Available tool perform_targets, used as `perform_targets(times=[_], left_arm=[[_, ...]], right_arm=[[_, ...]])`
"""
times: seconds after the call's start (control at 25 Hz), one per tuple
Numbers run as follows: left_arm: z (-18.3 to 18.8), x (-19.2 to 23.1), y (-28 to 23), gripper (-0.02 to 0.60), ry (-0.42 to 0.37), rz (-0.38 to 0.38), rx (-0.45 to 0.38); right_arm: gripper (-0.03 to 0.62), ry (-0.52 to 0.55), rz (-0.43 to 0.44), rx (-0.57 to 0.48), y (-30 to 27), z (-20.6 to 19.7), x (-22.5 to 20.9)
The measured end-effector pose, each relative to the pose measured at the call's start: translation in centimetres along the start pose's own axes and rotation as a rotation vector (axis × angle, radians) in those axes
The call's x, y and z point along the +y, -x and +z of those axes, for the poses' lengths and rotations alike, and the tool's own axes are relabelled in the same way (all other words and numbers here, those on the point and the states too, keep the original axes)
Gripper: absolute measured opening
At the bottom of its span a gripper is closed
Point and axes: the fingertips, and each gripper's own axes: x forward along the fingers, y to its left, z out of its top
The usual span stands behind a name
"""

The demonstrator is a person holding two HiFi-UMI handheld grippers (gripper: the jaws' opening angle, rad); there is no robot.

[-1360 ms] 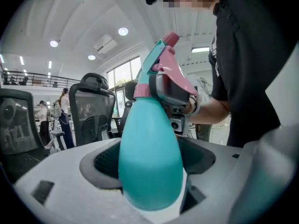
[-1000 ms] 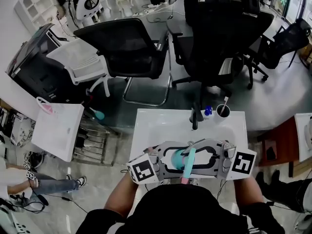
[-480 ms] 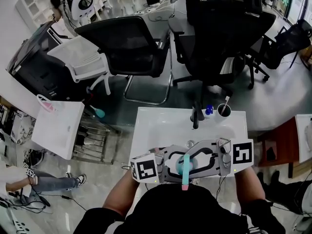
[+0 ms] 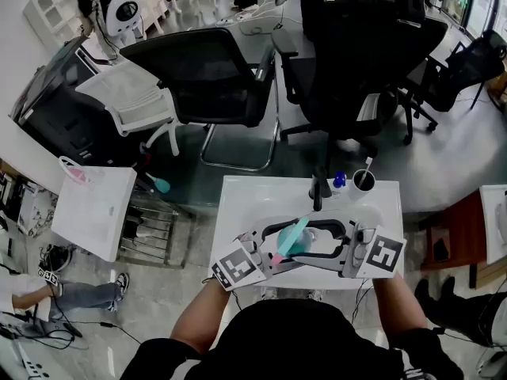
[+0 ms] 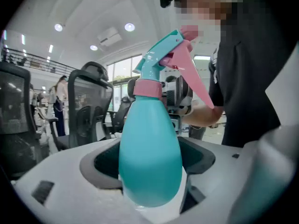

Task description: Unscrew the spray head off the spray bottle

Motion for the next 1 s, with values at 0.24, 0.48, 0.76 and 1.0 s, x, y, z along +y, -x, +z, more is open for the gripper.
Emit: perform_targets(times=[0.24, 0.48, 0.76, 1.0], left_arm=[[-1.4, 5.6, 1.6, 0.382, 0.056, 0.357, 0.056], [-1.7, 7.4, 2.2, 0.382, 0.068, 0.514, 0.095], [-1.5, 7.0, 1.2, 0.382, 0.045, 0.547, 0.117], [-1.9, 6.9, 0.6, 0.382, 0.05, 0.565, 0.12]], right_arm=[[0.223, 0.023, -0.275, -0.009, 0.6, -0.8, -3.4], [0.19, 0.091, -0.413, 0.007, 0.1, -1.1, -4.8], [0.19, 0.115, -0.478, 0.002, -0.9, -0.9, -5.5], [0.156, 0.093, -0.554, -0.049, -0.7, -0.7, -6.2]])
